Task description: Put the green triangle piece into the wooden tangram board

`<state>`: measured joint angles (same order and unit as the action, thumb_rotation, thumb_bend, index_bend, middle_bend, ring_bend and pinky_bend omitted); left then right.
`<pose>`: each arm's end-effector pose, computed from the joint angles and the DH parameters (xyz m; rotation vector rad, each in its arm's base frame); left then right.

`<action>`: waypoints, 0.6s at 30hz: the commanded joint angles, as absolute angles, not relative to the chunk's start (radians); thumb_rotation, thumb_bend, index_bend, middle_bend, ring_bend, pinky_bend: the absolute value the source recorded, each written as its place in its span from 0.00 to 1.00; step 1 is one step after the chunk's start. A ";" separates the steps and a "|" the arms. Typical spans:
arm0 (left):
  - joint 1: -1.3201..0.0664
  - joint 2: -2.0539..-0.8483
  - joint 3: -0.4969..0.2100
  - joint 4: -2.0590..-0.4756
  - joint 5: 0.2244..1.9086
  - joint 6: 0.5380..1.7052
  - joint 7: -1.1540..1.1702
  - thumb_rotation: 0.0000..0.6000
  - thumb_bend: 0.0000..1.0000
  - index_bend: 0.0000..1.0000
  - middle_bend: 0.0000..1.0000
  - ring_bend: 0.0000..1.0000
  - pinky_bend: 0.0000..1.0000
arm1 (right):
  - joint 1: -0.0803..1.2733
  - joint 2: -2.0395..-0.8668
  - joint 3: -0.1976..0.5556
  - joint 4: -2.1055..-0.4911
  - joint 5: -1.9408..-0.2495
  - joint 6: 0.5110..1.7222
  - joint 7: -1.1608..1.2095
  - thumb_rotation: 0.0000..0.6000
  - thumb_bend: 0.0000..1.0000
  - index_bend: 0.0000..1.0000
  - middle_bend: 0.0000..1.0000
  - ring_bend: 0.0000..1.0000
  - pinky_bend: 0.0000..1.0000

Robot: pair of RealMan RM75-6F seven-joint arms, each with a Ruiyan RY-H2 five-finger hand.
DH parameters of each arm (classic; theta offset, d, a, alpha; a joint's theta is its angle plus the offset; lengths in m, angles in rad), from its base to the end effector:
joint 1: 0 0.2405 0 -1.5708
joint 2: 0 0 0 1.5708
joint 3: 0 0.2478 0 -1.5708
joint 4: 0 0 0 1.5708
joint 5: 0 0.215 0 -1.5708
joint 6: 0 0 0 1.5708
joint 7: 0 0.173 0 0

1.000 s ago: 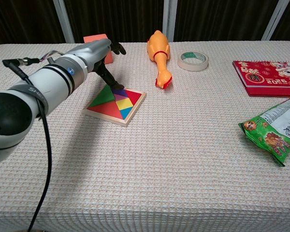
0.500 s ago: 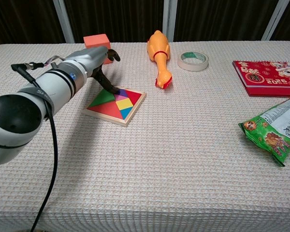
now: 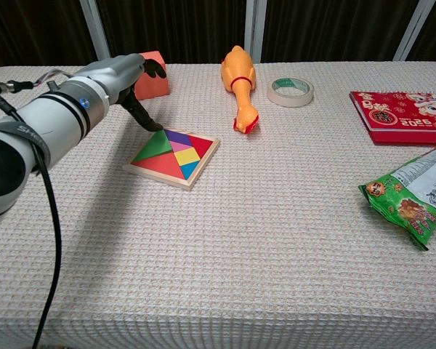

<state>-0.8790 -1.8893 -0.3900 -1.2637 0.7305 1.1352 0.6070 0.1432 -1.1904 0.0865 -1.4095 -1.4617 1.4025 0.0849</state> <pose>-0.0895 0.4024 -0.0716 -1.5102 -1.0925 -0.9102 -0.3352 -0.2398 0.1475 1.3922 -0.8849 0.8714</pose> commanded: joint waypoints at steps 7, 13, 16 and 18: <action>-0.899 -1.923 -0.404 -1.225 0.718 1.109 0.585 1.00 0.16 0.15 0.10 0.00 0.02 | 0.144 -1.190 0.084 -1.425 -1.465 1.403 0.075 1.00 0.45 0.00 0.00 0.00 0.00; -0.918 -1.962 -0.411 -1.150 0.700 1.081 0.581 1.00 0.16 0.15 0.10 0.00 0.02 | 0.147 -1.191 0.087 -1.414 -1.458 1.395 0.083 1.00 0.45 0.00 0.00 0.00 0.00; -0.919 -1.968 -0.409 -1.137 0.703 1.078 0.579 1.00 0.16 0.15 0.10 0.00 0.02 | 0.147 -1.193 0.086 -1.408 -1.456 1.392 0.088 1.00 0.45 0.00 0.00 0.00 0.00; -0.916 -1.968 -0.406 -1.138 0.704 1.080 0.582 1.00 0.16 0.15 0.10 0.00 0.02 | 0.146 -1.195 0.085 -1.404 -1.456 1.391 0.091 1.00 0.45 0.00 0.00 0.00 0.00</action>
<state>-0.9165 -1.9677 -0.4065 -1.1380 0.7034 1.0800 0.5813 0.1463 -1.1941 0.0850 -1.4043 -1.4561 1.3914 0.0904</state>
